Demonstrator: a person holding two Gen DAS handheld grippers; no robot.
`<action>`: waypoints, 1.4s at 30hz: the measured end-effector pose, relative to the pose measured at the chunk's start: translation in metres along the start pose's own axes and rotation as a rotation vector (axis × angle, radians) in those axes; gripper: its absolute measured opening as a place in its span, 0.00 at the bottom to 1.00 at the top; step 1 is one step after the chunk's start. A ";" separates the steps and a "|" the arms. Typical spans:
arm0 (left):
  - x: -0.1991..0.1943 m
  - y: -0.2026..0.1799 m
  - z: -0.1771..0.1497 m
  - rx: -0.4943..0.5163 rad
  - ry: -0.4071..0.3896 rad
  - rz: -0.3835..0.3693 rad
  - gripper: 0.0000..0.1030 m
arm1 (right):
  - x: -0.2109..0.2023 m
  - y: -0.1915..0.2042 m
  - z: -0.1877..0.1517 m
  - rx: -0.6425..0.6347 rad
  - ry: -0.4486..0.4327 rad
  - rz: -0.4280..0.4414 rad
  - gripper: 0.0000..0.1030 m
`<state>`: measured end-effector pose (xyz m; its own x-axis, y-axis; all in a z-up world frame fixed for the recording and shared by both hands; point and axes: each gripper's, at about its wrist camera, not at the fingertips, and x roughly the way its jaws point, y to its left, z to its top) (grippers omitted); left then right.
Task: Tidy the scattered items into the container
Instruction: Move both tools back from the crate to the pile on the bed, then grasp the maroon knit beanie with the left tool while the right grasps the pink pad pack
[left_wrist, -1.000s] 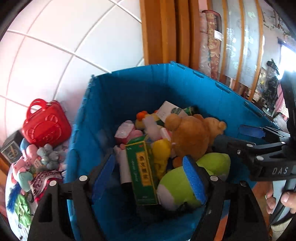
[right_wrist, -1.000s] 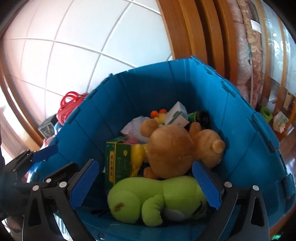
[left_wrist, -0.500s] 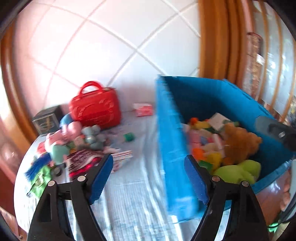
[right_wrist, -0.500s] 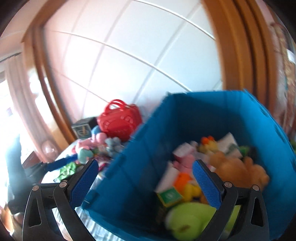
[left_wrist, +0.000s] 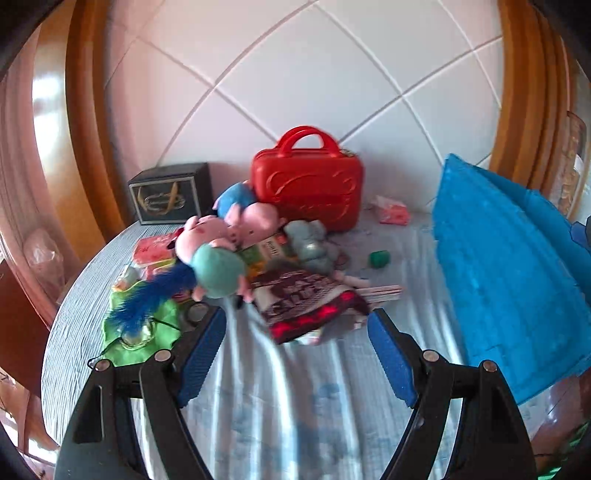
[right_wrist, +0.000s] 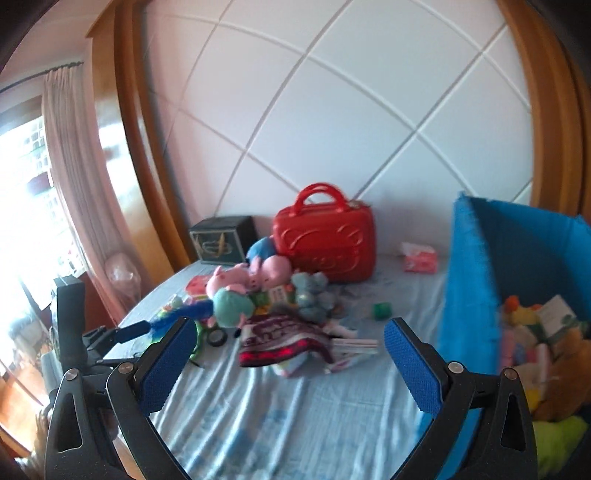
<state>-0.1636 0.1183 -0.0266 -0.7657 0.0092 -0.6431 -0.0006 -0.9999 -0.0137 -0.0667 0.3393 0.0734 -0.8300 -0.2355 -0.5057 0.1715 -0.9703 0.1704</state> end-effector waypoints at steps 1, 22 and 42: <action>0.009 0.015 0.000 -0.002 0.015 -0.007 0.77 | 0.012 0.009 -0.002 0.009 0.014 -0.005 1.00; 0.195 0.048 -0.008 -0.043 0.320 -0.118 0.77 | 0.212 -0.078 -0.091 0.245 0.445 -0.242 1.00; 0.314 0.019 -0.007 -0.124 0.473 -0.242 0.77 | 0.330 -0.136 -0.127 0.366 0.568 -0.271 0.99</action>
<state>-0.3998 0.1026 -0.2341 -0.3802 0.2712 -0.8842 -0.0435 -0.9602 -0.2758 -0.2970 0.3862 -0.2240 -0.3973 -0.0782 -0.9144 -0.2721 -0.9415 0.1987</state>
